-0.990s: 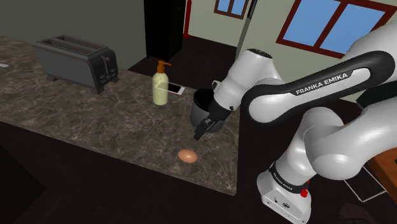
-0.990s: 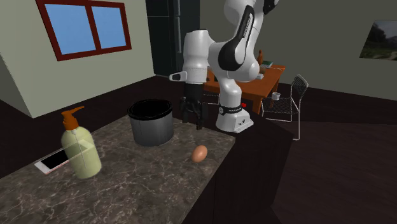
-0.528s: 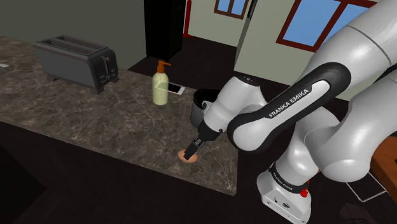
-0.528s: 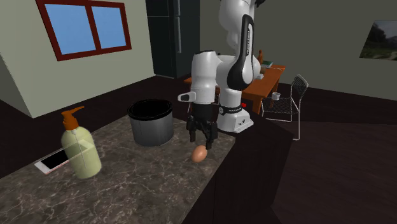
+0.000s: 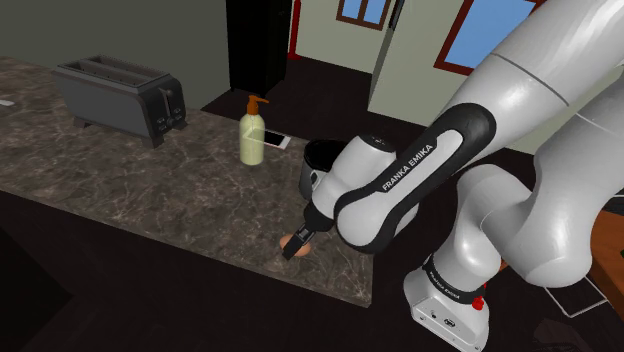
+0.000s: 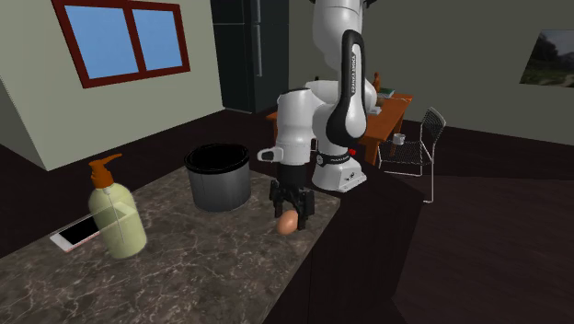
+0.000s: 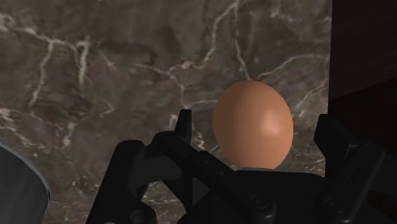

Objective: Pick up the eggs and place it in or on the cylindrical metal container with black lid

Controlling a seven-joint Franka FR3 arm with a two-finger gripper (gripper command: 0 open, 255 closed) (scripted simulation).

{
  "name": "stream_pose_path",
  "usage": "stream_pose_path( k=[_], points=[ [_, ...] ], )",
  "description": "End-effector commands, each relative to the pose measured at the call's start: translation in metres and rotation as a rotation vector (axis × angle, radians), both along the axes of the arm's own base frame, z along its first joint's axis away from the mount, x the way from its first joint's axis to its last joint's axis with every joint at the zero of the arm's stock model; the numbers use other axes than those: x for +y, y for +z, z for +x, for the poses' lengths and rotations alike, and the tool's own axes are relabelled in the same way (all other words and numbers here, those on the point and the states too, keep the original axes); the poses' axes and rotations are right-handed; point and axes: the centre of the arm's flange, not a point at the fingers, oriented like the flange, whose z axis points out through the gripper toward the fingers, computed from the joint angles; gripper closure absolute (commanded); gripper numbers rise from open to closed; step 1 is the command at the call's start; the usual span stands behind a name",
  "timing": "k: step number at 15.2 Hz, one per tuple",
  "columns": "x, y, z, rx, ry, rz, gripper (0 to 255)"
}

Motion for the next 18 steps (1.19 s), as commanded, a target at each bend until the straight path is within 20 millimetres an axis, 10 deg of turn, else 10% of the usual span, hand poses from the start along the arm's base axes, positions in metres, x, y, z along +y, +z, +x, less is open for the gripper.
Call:
stream_pose_path(
  k=[1,5,6,18],
  points=[
    [0.0,-0.001,0.0,-0.001,-0.001,-0.001,0],
    [0.0,-0.001,0.0,-0.001,-0.001,-0.001,0],
    [0.0,-0.001,0.0,-0.001,-0.001,-0.001,255],
    [0.0,0.014,0.0,-0.001,-0.001,-0.001,255]
  ],
)
